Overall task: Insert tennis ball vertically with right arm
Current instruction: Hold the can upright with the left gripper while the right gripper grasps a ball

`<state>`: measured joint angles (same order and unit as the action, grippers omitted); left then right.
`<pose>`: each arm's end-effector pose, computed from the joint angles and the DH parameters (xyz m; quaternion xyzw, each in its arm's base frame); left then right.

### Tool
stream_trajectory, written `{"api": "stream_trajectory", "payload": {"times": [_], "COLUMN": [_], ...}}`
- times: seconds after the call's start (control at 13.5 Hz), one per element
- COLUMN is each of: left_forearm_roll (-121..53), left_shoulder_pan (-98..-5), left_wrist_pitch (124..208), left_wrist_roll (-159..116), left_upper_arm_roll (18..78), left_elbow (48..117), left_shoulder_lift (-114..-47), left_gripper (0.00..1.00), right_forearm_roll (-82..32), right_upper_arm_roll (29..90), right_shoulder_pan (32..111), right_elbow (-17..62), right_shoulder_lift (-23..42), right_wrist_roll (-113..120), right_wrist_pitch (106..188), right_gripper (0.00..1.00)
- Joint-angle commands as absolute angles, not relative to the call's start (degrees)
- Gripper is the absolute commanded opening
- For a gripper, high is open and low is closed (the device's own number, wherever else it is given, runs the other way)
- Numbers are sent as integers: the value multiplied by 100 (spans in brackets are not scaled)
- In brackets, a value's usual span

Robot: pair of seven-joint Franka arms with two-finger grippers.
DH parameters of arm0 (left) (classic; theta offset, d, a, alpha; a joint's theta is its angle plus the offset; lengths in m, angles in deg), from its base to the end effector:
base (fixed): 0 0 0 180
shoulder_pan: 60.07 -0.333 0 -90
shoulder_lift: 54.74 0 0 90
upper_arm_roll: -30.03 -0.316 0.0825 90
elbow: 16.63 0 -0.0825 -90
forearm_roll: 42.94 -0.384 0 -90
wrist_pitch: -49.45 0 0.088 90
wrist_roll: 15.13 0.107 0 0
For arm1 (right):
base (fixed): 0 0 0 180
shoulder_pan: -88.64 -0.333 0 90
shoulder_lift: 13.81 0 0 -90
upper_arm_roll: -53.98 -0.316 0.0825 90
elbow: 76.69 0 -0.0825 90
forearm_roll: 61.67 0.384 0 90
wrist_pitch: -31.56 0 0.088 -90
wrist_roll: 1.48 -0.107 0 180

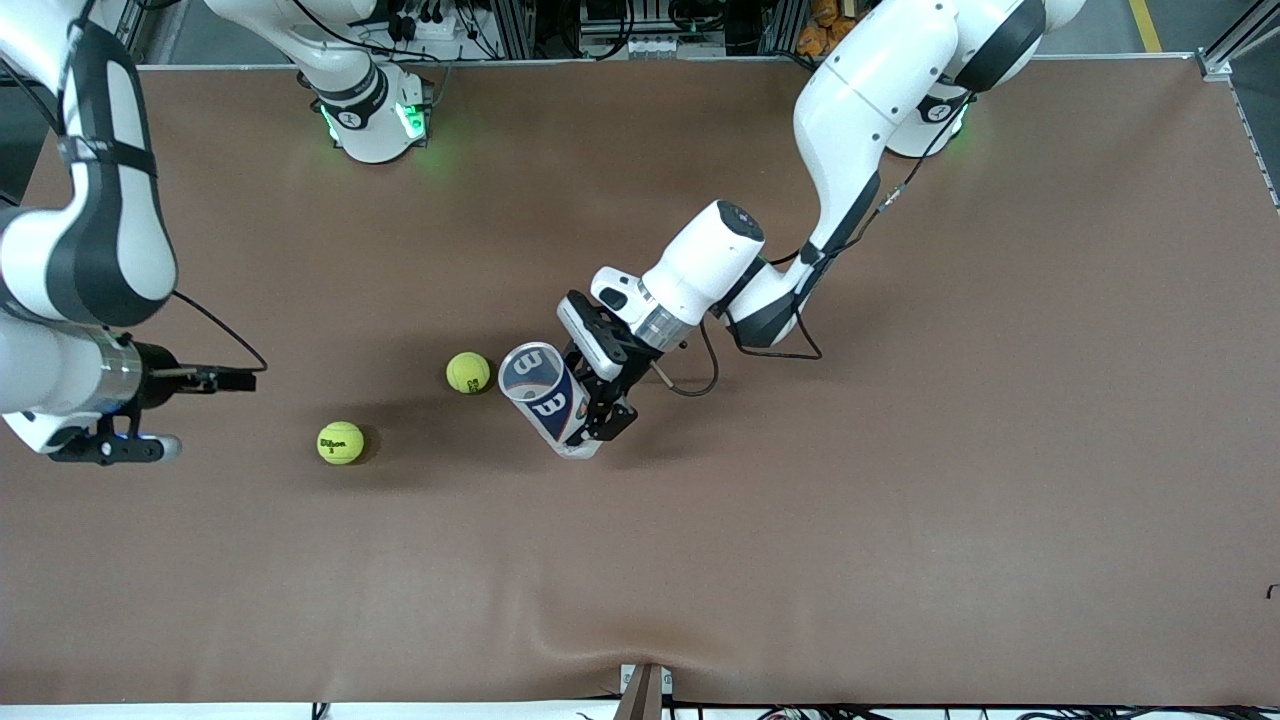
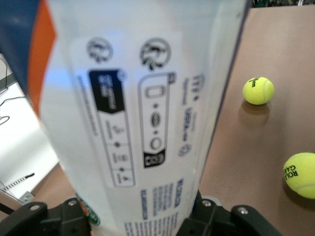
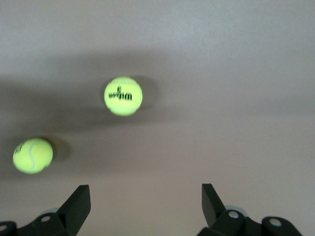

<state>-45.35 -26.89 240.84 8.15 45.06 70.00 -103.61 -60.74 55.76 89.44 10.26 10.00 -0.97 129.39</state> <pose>0.5444 -0.5291 0.2903 0.7469 -0.4575 0.4548 0.1612 0.6527 -0.0252 0.4060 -0.9935 0.0193 0.1124 0.0045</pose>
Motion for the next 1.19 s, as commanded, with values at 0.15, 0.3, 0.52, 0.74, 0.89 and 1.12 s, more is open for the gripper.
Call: {"api": "stream_trajectory", "payload": {"times": [0.15, 0.3, 0.52, 0.74, 0.89, 1.12], "left_forearm_roll": [-4426, -4426, -4417, -4417, -4417, -4435], "left_shoulder_pan": [-2605, -2570, -2544, -2544, -2544, -2544], "left_wrist_pitch": [24956, 25220, 25274, 25309, 25309, 25309], "left_wrist_roll": [509, 124, -167, -177, -177, -177], "left_upper_arm_roll": [4506, 4506, 4506, 4514, 4514, 4514], "left_elbow": [7275, 7442, 7522, 7522, 7531, 7522], "left_shoulder_lift": [-10588, -10676, -10764, -10879, -10966, -11134], "left_gripper": [66, 66, 67, 69, 69, 69], "right_forearm_roll": [-6044, -6053, -6044, -6044, -6062, -6070], "right_upper_arm_roll": [5521, 5521, 5513, 5513, 5521, 5521], "right_shoulder_pan": [8891, 8777, 8741, 8618, 8478, 8434], "right_elbow": [1191, 1287, 1357, 1472, 1594, 1787], "right_shoulder_lift": [1386, 1553, 1835, 2037, 2117, 2196], "right_wrist_roll": [-604, -912, -983, -1272, -1448, -1537], "right_wrist_pitch": [13711, 13991, 14395, 14756, 14958, 15196], "right_gripper": [100, 100, 100, 100, 100, 100]}}
